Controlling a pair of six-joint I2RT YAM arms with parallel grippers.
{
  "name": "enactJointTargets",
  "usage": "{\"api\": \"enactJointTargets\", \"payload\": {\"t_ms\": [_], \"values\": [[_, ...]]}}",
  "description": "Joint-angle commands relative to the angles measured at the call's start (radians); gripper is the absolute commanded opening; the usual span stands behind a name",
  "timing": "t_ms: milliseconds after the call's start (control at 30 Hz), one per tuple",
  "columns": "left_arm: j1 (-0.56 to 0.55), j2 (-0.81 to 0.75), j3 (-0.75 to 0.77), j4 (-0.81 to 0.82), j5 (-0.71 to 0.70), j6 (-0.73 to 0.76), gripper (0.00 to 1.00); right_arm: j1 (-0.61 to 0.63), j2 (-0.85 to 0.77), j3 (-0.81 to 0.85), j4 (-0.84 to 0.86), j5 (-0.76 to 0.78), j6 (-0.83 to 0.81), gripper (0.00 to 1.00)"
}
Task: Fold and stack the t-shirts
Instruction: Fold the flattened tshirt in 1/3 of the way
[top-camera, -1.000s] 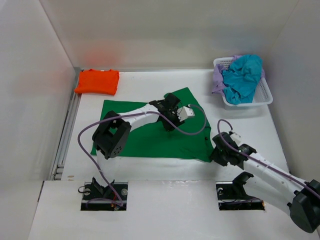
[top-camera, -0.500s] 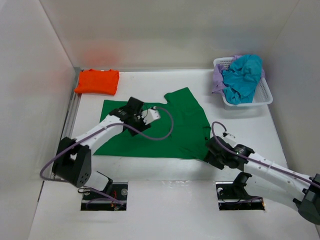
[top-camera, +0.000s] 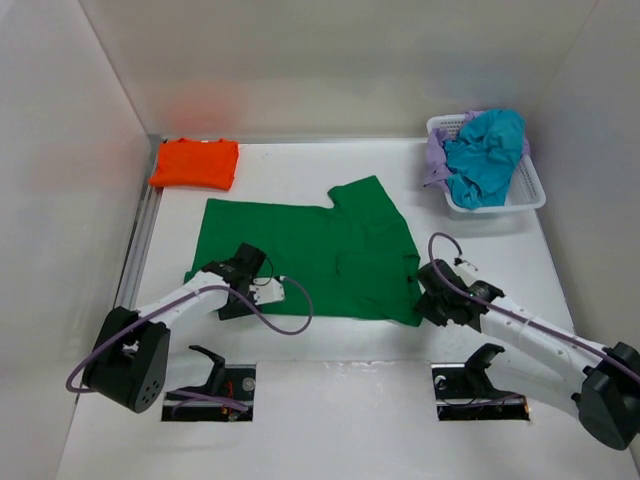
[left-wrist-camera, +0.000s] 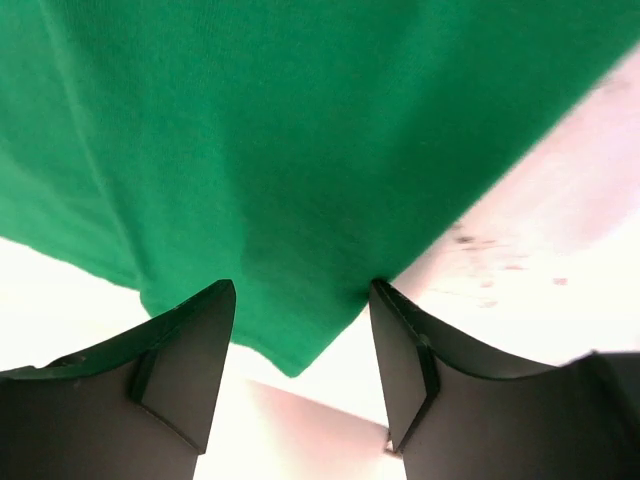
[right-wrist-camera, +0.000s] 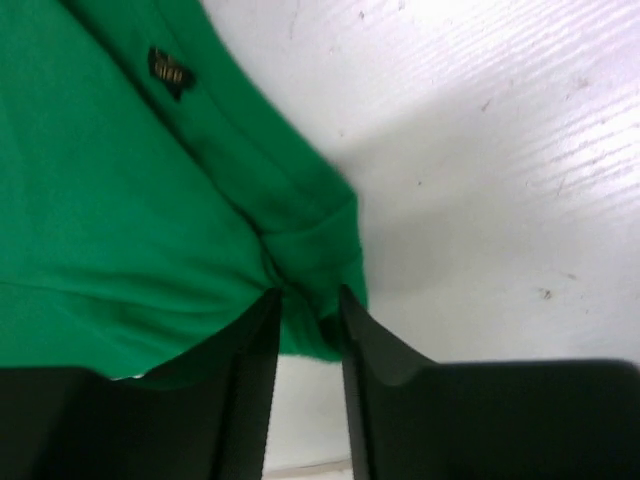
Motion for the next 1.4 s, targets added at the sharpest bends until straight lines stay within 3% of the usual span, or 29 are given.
{"api": "enactJointTargets", "payload": {"t_ms": [0,100,267,400,500,600,767,967,1000,1100,1133,1367], "values": [[0.003,0.025,-0.066,0.093,-0.07,0.071,0.56,-0.028,-0.027,-0.017,0.047,-0.009,-0.024,0.31],[-0.001,0.065,-0.086,0.142,-0.077,0.055,0.55,-0.041,-0.035,-0.021,0.047,-0.021,-0.036,0.29],[-0.006,0.074,-0.08,0.151,-0.071,0.02,0.48,-0.031,-0.049,-0.011,0.03,-0.087,-0.044,0.41],[-0.012,0.06,-0.086,0.144,-0.058,0.011,0.23,0.052,-0.108,0.021,-0.05,-0.072,0.019,0.49],[-0.029,0.054,-0.095,0.122,-0.048,0.005,0.14,0.122,-0.121,0.033,-0.058,-0.069,0.059,0.55],[-0.064,0.028,-0.105,0.085,-0.041,-0.011,0.12,0.187,-0.072,0.016,-0.025,-0.076,0.11,0.59],[-0.107,-0.013,-0.106,0.042,-0.043,-0.044,0.13,0.192,0.023,0.009,0.051,-0.057,0.125,0.59],[-0.115,-0.042,-0.128,0.03,-0.048,-0.046,0.12,0.104,0.043,-0.014,0.111,-0.038,0.076,0.46],[-0.115,-0.048,-0.132,0.028,-0.049,-0.044,0.12,0.094,0.046,-0.025,0.123,-0.047,0.068,0.4],[-0.116,-0.07,-0.144,0.009,-0.051,-0.041,0.08,0.086,0.042,-0.039,0.131,-0.058,0.059,0.07],[-0.118,-0.078,-0.144,-0.002,-0.048,-0.044,0.07,0.084,0.034,-0.042,0.127,-0.063,0.059,0.0],[-0.123,-0.154,-0.12,-0.13,-0.035,-0.101,0.04,0.168,-0.099,-0.025,-0.105,-0.04,0.156,0.0]]}}
